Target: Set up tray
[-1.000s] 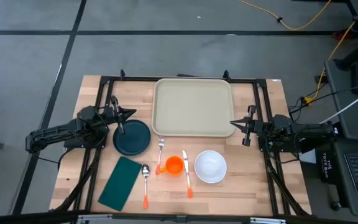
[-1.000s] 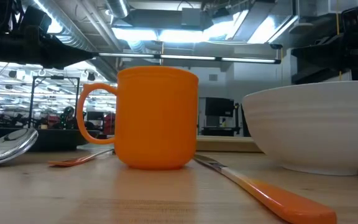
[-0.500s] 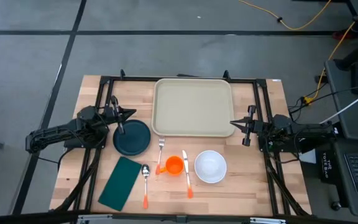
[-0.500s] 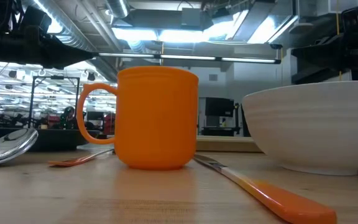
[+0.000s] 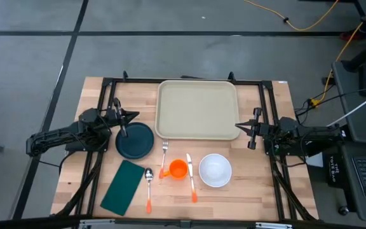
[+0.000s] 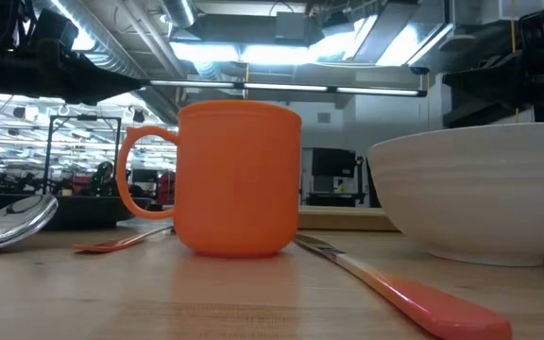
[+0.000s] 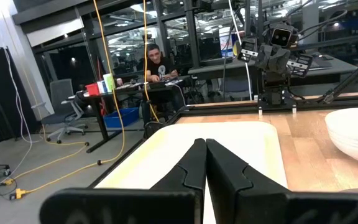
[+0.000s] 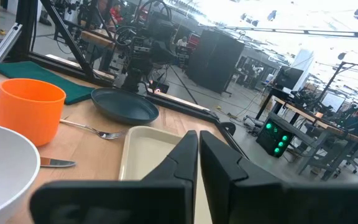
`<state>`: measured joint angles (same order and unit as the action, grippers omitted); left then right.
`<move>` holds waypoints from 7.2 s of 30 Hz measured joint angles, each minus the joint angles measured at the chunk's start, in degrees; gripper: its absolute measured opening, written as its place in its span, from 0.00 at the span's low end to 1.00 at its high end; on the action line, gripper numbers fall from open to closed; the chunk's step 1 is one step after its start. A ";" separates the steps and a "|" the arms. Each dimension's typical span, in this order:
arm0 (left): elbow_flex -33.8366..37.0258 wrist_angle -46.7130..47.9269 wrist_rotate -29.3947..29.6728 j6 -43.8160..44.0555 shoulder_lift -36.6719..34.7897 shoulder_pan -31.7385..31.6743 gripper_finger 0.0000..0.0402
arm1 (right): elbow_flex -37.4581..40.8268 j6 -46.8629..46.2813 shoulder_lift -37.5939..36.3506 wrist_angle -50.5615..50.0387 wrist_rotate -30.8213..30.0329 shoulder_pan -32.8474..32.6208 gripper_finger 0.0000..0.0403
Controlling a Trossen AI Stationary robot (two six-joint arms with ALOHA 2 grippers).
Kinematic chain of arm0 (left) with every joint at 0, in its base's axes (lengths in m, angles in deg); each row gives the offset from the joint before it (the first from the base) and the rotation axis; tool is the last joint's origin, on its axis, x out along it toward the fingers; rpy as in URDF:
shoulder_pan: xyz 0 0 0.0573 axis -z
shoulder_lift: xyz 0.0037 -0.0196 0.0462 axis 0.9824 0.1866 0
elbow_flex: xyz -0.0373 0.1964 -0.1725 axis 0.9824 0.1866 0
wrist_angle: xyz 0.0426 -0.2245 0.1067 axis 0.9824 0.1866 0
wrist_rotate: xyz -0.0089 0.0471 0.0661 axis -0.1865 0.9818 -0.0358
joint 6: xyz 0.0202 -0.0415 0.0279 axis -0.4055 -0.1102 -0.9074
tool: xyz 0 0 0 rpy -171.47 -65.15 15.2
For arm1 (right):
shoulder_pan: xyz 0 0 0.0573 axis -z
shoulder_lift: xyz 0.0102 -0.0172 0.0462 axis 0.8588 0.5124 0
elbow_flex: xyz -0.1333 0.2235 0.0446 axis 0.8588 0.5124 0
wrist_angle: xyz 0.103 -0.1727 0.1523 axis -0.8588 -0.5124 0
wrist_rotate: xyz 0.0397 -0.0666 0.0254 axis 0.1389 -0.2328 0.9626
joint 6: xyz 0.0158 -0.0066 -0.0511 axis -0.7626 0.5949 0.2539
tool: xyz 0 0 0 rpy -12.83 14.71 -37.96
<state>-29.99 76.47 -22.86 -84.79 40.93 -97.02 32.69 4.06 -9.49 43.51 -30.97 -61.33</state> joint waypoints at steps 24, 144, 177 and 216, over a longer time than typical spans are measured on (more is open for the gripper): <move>0.02 0.02 0.00 -0.02 0.00 0.01 0.01 | 0.00 0.02 0.00 0.02 0.00 -0.02 0.06; -61.66 31.08 16.58 23.36 84.54 44.46 0.00 | -14.45 -10.29 36.39 15.64 2.18 0.07 0.05; -81.68 39.32 23.61 21.06 95.69 48.05 0.00 | -14.45 -10.01 36.41 14.82 2.12 0.07 0.05; -81.68 39.30 25.88 17.92 95.67 48.05 0.43 | -14.45 -10.03 36.39 13.95 2.10 0.07 0.05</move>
<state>-111.67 115.77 3.02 -66.87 136.60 -48.96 18.24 -5.97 26.90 57.45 -28.87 -61.26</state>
